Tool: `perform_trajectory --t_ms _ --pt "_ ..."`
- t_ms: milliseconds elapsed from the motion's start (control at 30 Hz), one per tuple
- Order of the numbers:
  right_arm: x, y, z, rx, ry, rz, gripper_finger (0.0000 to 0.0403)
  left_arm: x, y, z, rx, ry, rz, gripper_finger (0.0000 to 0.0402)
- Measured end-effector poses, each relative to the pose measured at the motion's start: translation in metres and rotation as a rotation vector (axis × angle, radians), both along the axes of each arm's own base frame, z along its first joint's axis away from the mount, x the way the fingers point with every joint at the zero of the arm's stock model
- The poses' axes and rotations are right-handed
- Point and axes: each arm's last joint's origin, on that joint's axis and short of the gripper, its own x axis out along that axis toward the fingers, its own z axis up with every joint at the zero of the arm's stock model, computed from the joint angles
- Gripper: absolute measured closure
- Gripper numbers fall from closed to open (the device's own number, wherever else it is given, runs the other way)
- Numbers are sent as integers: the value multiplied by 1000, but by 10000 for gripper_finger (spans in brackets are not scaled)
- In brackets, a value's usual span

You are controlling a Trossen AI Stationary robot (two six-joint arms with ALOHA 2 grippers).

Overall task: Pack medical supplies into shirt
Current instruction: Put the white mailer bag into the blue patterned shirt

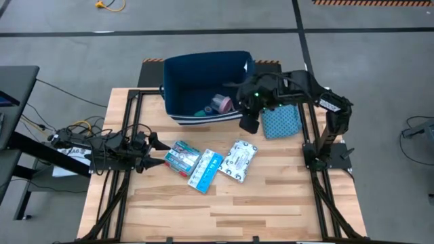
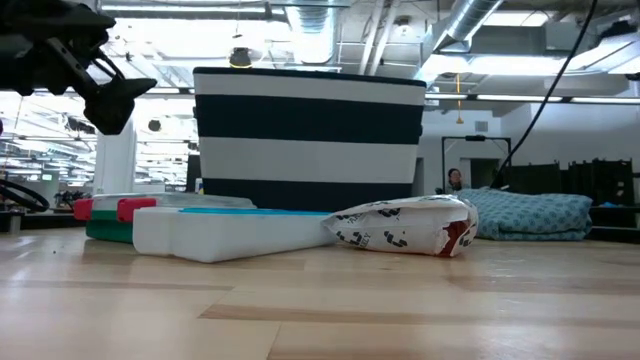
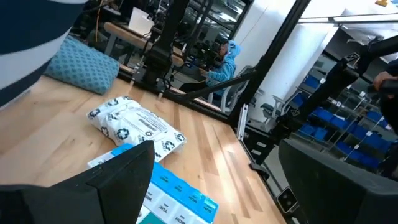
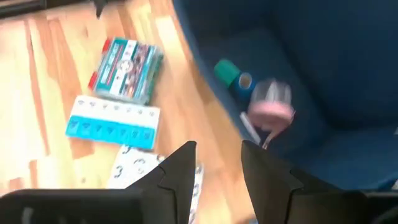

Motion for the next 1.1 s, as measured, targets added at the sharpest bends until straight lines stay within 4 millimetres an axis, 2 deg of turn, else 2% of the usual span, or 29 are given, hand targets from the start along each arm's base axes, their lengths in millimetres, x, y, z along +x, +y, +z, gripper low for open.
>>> perform_trajectory --t_ms 67,200,400,633,833,1000,1100 --pt "-1 5 -2 29 16 -25 282 -1 0 3 14 14 8 68" --pt "-1 21 -3 59 13 -21 282 -6 1 28 53 -22 13 68" --pt "0 49 -2 61 -4 70 280 -6 2 51 190 175 37 68" --pt "10 75 -20 40 26 139 280 9 -4 76 288 324 -10 68" --pt "14 92 -40 37 110 283 280 23 -8 87 368 452 18 68" --pt "12 95 -39 84 122 367 280 34 -12 90 356 490 33 68" --pt "7 94 -43 87 188 364 280 38 -15 91 354 505 28 68"
